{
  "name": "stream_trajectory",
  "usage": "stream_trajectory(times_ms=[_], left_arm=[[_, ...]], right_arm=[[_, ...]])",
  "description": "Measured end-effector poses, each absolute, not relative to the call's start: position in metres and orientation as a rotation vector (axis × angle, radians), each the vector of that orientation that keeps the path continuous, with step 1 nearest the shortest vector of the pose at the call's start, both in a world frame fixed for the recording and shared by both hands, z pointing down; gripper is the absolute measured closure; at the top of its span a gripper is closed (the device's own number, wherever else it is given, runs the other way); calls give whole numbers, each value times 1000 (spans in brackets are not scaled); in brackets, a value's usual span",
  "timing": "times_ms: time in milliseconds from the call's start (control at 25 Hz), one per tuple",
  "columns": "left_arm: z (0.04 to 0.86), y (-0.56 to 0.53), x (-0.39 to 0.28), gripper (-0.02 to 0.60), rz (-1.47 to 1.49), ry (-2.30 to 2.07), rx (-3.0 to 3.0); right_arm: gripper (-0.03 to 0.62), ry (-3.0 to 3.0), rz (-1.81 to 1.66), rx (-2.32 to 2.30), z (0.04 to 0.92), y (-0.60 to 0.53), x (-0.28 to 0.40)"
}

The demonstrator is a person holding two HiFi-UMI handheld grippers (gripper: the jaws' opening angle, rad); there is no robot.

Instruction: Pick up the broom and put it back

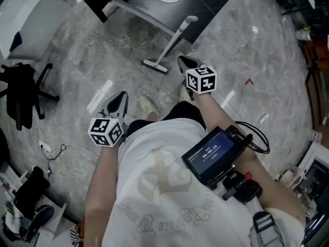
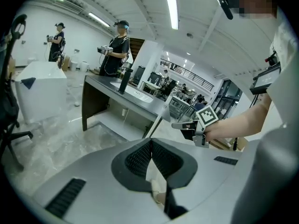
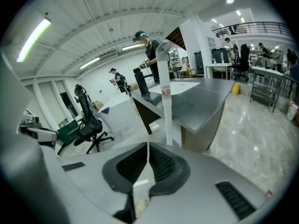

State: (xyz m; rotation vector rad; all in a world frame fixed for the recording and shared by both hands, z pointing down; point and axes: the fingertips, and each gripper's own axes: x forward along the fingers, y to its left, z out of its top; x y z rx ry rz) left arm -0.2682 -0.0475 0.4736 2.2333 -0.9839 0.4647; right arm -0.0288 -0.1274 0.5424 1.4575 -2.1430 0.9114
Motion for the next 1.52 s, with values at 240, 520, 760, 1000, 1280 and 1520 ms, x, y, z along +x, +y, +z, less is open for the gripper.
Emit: stream_trajectory(times_ms=[240, 520, 760, 1000, 1280, 1520], left_arm=[[470, -80, -276, 569, 452, -949, 2302], [455, -107, -267, 569, 444, -890, 2402], [448, -114, -250, 569, 452, -811, 2462], [447, -119, -243, 569, 464, -773, 2484], [444, -115, -237, 569, 458, -771, 2486], [436, -102, -229, 569, 444, -779, 2483]], right_arm=[[576, -2360, 796, 1326, 492, -123, -68], [577, -2518, 714, 1277, 446, -112, -87], [577, -2542, 702, 1316, 437, -104, -88], [577, -2529, 710, 1343, 441, -105, -86], [577, -2525, 702, 1335, 435, -103, -81], [577, -2518, 696, 1332, 426, -91, -71]])
